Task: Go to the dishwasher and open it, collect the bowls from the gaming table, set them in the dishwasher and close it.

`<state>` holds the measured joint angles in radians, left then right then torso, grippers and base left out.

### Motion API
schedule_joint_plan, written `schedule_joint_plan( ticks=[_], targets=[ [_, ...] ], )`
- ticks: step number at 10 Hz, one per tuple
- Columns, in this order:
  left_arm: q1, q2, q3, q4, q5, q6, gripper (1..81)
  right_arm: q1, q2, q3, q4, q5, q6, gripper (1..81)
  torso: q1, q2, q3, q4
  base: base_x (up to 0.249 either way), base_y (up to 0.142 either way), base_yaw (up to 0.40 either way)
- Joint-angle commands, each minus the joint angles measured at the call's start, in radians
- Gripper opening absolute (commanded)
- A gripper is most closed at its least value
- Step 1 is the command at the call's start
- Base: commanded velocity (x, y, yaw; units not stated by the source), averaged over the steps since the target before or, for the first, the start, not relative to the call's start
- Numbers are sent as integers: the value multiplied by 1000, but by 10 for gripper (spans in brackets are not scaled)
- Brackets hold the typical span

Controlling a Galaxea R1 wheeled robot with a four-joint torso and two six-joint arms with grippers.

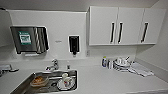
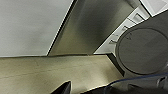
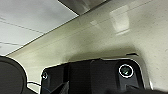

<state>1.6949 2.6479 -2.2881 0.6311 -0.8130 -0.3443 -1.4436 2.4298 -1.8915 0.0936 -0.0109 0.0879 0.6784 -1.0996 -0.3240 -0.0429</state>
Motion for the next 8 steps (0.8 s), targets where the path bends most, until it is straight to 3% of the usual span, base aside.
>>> schedule_joint_plan(
  ticks=[1,5,6,7,8],
  targets=[
    [-39,-52,-1,36,-3,-7,811,79,-38,19,17,-46,3,811,61,-93,3,0,0,0,0],
    [-39,-60,-2,35,-3,-7,811,116,-76,74,23,-47,29,811,149,-235,-6,0,0,0,0],
    [-39,-60,-8,35,-3,-7,811,114,-82,77,21,-47,27,811,173,-274,-62,0,0,0,0],
    [-39,-55,-13,35,-3,-7,811,111,-84,71,21,-47,27,811,258,-408,-195,0,0,0,0],
    [-39,-52,-14,33,-3,-7,811,110,-84,69,21,-47,27,811,209,-335,-109,0,0,0,0]
  ],
)
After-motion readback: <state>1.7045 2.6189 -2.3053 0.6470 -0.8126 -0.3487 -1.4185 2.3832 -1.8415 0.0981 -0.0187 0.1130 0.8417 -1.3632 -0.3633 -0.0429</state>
